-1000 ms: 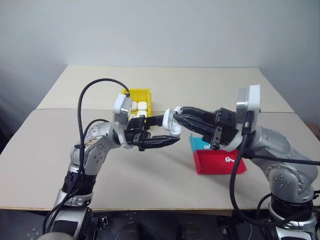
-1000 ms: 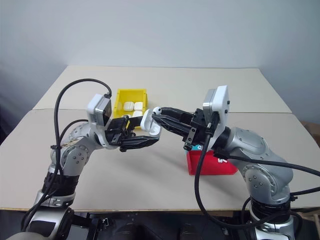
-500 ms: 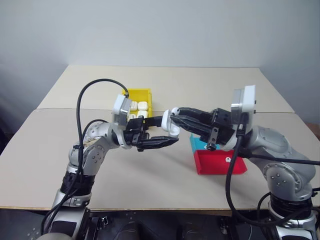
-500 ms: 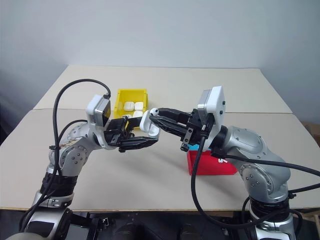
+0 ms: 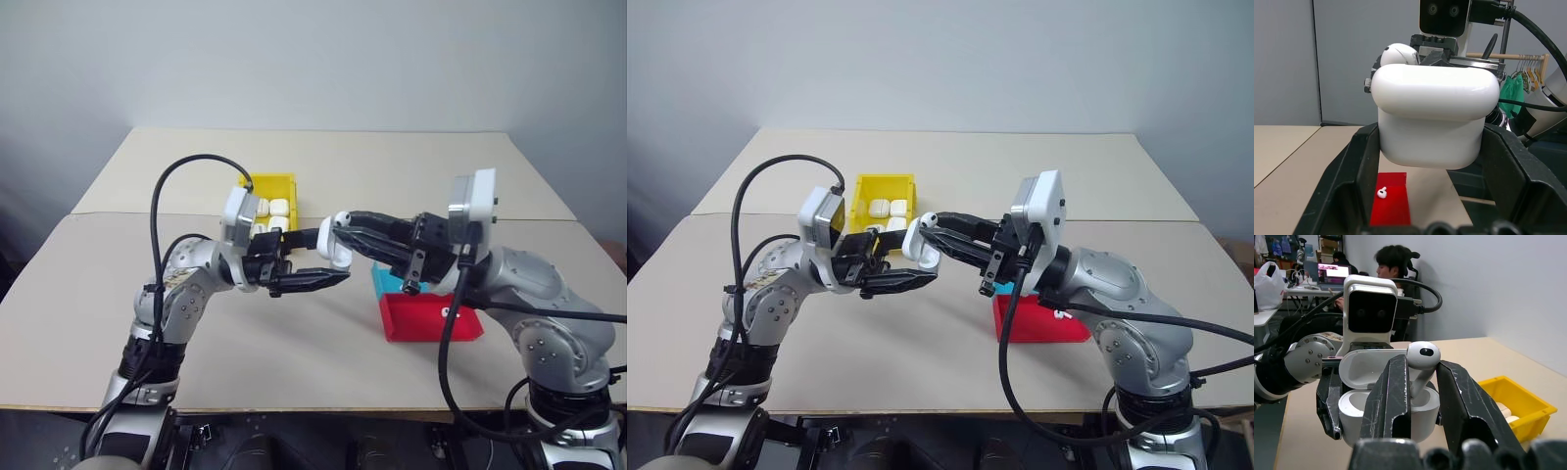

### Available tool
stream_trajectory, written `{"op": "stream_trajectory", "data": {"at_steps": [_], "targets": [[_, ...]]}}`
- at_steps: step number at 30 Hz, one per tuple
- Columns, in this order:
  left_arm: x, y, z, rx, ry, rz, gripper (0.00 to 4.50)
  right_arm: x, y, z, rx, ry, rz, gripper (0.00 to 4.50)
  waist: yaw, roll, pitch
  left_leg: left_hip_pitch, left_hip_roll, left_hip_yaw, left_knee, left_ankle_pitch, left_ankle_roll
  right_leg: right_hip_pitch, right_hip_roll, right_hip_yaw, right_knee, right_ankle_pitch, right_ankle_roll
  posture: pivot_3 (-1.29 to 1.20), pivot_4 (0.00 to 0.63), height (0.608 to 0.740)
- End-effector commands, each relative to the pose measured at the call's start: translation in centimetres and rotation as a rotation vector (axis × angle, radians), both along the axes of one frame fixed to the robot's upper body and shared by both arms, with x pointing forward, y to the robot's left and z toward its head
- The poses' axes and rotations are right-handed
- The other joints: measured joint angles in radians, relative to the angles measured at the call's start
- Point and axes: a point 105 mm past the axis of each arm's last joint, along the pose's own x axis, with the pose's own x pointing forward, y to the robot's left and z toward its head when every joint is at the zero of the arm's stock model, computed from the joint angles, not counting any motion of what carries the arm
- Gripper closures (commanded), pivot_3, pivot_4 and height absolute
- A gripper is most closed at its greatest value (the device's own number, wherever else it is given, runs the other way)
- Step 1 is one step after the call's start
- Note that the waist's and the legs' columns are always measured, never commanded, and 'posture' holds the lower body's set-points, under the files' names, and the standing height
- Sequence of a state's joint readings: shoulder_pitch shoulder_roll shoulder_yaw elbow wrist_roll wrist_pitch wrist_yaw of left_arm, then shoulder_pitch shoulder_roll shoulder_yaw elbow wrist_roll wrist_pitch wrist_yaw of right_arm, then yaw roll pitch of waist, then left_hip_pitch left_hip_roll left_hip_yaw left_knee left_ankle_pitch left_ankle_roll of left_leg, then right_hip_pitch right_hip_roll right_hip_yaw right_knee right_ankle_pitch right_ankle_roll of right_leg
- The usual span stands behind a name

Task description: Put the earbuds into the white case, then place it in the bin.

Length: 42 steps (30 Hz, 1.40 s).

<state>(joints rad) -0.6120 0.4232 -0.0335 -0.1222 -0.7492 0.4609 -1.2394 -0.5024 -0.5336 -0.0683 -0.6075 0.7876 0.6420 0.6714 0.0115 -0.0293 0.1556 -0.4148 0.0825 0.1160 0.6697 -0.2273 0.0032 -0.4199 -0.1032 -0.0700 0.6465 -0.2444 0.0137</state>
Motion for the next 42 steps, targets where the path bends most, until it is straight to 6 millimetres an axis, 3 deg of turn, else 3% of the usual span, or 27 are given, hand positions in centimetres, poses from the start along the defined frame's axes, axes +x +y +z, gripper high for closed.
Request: {"op": "stream_trajectory", "data": {"at_steps": [1, 10, 15, 18, 26, 29, 33, 37, 40, 42], "targets": [[-1.0, 0.0, 1.7, -0.052, -0.087, -0.027, 1.73, -0.4, 0.3, -0.5, -0.036, 0.0, 0.021, 2.89, 0.0, 0.0, 0.0, 0.0, 0.0, 0.0, 0.0, 0.0, 0.0, 0.0, 0.0, 0.0, 0.0, 0.0, 0.0, 0.0, 0.15, 0.74], [-0.4, 0.3, 2.0, -0.067, -0.094, 0.011, 1.73, -0.6, 0.0, -0.7, -0.06, -0.004, 0.035, 0.02, -0.001, 0.0, 0.0, 0.0, 0.0, 0.0, 0.0, 0.0, 0.0, 0.0, 0.0, 0.0, 0.0, 0.0, 0.0, 0.0, 0.15, 0.74], [-0.3, 0.4, 1.9, -0.068, -0.092, 0.022, 1.73, -0.5, -0.6, -0.5, -0.047, -0.009, 0.017, 0.02, 0.0, 0.0, 0.0, 0.0, 0.0, 0.0, 0.0, 0.0, 0.0, 0.0, 0.0, 0.0, 0.0, 0.0, 0.0, 0.0, 0.15, 0.74], [-0.1, 0.9, 1.8, -0.06, -0.09, 0.043, 1.73, 0.6, -2.2, -0.2, -0.05, -0.011, -0.063, 0.02, 0.0, 0.0, 0.0, 0.0, 0.0, 0.0, 0.0, 0.0, 0.0, 0.0, 0.0, 0.0, 0.0, 0.0, 0.0, 0.0, 0.15, 0.74], [-0.3, 1.7, 1.4, -0.056, -0.08, 0.075, 1.73, 3.0, -6.9, -1.2, -0.379, 0.015, -0.247, 0.02, 0.0, 0.0, 0.0, 0.0, 0.0, 0.001, -0.001, 0.0, 0.0, -0.001, 0.0, 0.0, -0.001, 0.0, 0.0, 0.0, 0.15, 0.74], [-0.5, 1.8, 1.1, -0.057, -0.075, 0.08, 1.73, 3.4, -9.0, -2.6, -0.578, 0.073, -0.272, 0.02, 0.0, 0.0, 0.0, 0.0, 0.0, 0.001, -0.001, 0.0, 0.0, -0.001, 0.0, 0.001, -0.001, 0.0, 0.0, 0.0, 0.15, 0.74], [-1.1, 1.9, 0.6, -0.044, -0.065, 0.066, 1.73, 3.1, -12.2, -5.8, -0.941, 0.192, -0.269, 0.02, -0.001, 0.0, 0.0, 0.0, 0.0, 0.001, -0.001, 0.0, 0.0, -0.001, 0.0, 0.001, -0.001, 0.0, 0.0, 0.0, 0.15, 0.74], [-1.7, 1.7, 0.0, -0.031, -0.053, 0.043, 1.73, 3.2, -13.6, -8.3, -1.122, 0.247, -0.223, 0.02, -0.007, 0.0, 0.0, 0.001, 0.001, 0.001, -0.001, 0.0, 0.0, -0.001, 0.0, 0.002, -0.001, 0.0, 0.0, 0.0, 0.15, 0.74], [-2.0, 1.4, -0.1, -0.039, -0.049, 0.041, 1.73, 4.1, -14.8, -10.1, -1.226, 0.263, -0.239, 0.59, -0.007, 0.0, 0.0, 0.0, 0.001, 0.001, -0.001, 0.0, 0.0, -0.002, 0.0, 0.002, -0.001, 0.0, 0.0, 0.0, 0.15, 0.74], [-2.1, 1.2, -0.1, -0.048, -0.047, 0.046, 1.73, 4.9, -15.5, -11.1, -1.267, 0.277, -0.269, 0.59, -0.007, 0.0, 0.0, 0.0, 0.001, 0.002, -0.001, 0.0, 0.0, -0.001, 0.0, 0.002, -0.001, 0.0, 0.0, 0.0, 0.15, 0.74]]}}
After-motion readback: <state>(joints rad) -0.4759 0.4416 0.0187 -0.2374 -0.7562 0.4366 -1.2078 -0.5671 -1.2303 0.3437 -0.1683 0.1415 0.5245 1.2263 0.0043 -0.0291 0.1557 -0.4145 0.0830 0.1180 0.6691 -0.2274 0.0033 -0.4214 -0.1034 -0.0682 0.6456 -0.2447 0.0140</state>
